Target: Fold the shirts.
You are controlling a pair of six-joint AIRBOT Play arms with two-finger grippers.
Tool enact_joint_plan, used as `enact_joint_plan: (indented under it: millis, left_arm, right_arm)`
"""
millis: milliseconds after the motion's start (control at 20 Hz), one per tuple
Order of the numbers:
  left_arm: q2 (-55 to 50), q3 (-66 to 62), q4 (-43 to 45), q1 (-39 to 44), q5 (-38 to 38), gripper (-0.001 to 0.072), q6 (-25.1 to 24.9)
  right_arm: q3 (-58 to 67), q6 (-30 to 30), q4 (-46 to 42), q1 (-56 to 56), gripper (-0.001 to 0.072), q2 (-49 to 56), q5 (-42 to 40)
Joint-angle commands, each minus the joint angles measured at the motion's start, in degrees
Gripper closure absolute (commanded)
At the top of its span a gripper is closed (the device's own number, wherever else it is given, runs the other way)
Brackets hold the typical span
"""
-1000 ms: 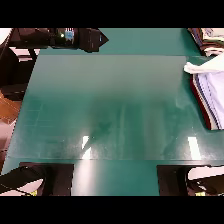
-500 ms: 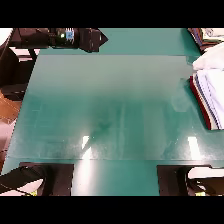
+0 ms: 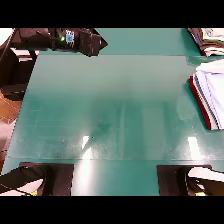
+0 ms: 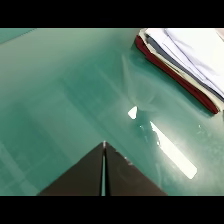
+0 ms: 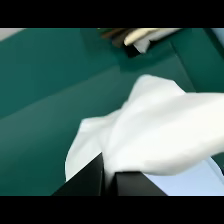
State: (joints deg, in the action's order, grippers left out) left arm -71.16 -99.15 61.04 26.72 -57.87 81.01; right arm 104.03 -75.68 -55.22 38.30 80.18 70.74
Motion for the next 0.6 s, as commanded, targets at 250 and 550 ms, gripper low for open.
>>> enact_joint_plan:
  millis: [250,550]
  left_arm:
    - [-0.02,0.00,0.04,0.02,-0.22,0.0672,-0.52]
    - [-0.02,0.00,0.04,0.02,-0.22,0.0672,-0.55]
  right_arm:
    - [-26.16,0.35,-15.45,9.27,0.0693,-10.14,4.74]
    - [-35.69,0.31,-15.30,14.01,0.0209,-11.85,4.92]
